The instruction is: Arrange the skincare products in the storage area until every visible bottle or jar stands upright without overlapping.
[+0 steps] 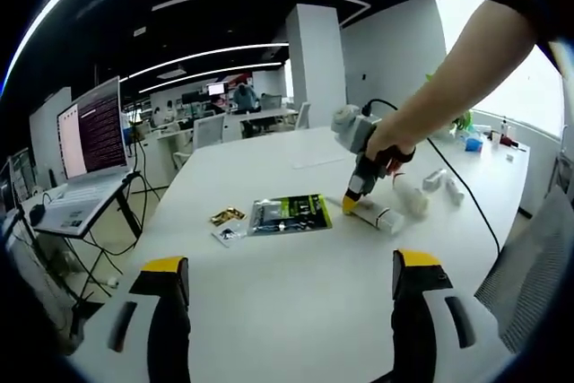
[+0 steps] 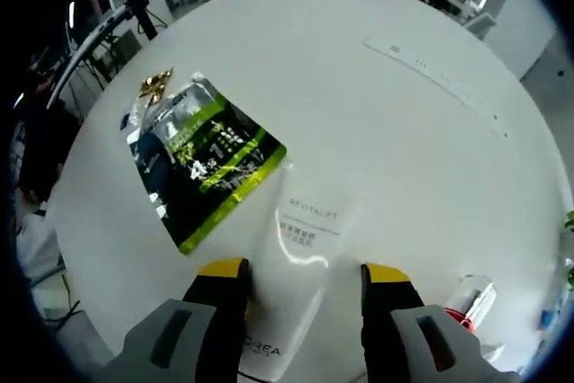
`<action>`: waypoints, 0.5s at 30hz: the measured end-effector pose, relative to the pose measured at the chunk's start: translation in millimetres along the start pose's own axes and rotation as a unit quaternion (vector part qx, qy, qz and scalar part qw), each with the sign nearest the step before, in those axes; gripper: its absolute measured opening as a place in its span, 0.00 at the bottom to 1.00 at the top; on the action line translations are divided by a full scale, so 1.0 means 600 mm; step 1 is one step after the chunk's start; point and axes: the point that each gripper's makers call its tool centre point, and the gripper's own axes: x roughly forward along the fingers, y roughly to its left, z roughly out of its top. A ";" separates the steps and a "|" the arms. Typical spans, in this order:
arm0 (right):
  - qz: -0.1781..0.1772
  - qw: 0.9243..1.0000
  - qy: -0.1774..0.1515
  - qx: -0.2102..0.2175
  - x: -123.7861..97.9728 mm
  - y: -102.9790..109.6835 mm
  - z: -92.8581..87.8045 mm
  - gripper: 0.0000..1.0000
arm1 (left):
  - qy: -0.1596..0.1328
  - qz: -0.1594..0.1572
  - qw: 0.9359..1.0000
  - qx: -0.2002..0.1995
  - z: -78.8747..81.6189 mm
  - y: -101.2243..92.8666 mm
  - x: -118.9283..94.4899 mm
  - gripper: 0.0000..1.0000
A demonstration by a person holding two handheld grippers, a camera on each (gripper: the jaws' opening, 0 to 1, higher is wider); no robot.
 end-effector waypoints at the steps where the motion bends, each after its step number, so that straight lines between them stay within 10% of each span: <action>1: 0.001 1.000 -0.003 -0.007 -0.008 0.005 -0.005 0.50 | 0.001 0.000 1.000 0.001 0.000 -0.001 0.000 0.88; 4: -0.006 1.000 -0.022 0.020 0.000 -0.001 0.004 0.33 | 0.002 0.000 1.000 0.003 0.001 -0.002 0.000 0.87; 12: -0.018 0.997 -0.070 -0.004 -0.024 -0.001 0.002 0.29 | 0.004 0.000 1.000 0.006 0.002 -0.004 -0.002 0.87; 15: 0.015 0.999 -0.034 -0.009 0.002 -0.007 0.009 0.27 | 0.004 0.002 1.000 0.007 0.003 -0.003 -0.002 0.86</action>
